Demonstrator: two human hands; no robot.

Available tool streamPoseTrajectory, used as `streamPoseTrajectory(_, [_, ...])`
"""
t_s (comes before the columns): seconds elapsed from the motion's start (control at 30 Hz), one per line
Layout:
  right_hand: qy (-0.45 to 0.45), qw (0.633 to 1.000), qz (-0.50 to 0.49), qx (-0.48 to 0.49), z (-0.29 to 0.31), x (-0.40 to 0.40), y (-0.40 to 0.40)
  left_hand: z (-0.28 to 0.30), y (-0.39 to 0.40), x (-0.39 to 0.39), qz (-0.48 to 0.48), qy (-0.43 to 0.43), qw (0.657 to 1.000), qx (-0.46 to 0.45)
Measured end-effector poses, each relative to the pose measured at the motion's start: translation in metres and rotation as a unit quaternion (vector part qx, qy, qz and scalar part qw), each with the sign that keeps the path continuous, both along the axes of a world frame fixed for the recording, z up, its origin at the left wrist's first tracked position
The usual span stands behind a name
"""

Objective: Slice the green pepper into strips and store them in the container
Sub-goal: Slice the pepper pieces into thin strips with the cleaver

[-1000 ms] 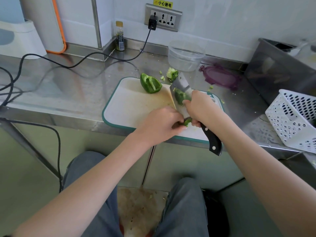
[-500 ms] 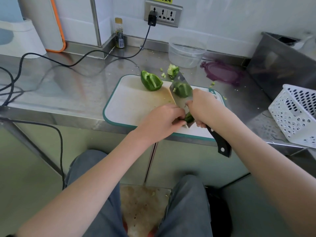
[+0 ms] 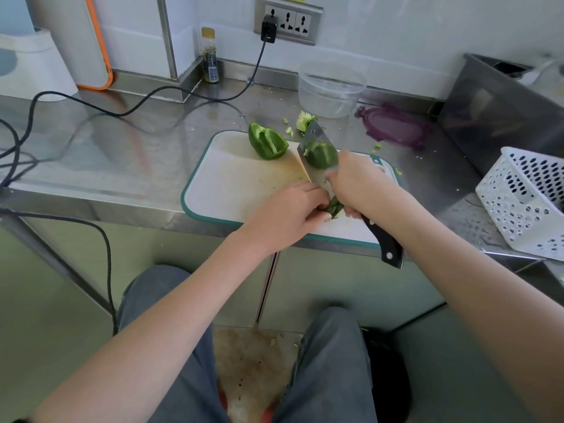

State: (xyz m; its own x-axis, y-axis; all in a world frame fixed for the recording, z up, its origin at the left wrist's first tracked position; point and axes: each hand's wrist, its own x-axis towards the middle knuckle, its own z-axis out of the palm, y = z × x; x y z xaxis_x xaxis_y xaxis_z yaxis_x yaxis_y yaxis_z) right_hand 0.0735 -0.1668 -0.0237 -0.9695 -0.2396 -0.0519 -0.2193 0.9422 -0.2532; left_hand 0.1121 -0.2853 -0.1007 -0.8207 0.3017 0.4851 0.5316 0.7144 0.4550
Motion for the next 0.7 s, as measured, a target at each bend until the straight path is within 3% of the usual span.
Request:
streamPoseTrajectory(0.3, [0.046,0.999,0.006,0.024,0.000,-0.005,0.011,0.000,-0.004,0.001,0.019,0.001,0.999,0.038])
streamPoseTrajectory(0.4, [-0.006,1.000,-0.028,0.009,-0.001,-0.012,0.018,-0.001,-0.004,0.000,0.023,-0.008,0.999,0.044])
streamPoseTrajectory(0.47, [-0.049,0.996,-0.068,-0.035,0.001,-0.010,0.024,-0.002,-0.004,0.000,0.021,-0.024,0.999,0.042])
streamPoseTrajectory(0.57, [-0.043,0.986,-0.098,-0.128,0.007,-0.011,0.033,0.001,-0.004,0.001,0.008,-0.032,0.999,0.032])
streamPoseTrajectory(0.7, [-0.058,0.980,-0.101,-0.162,0.020,-0.007,0.039,0.004,-0.004,0.006,0.003,-0.053,0.997,0.050])
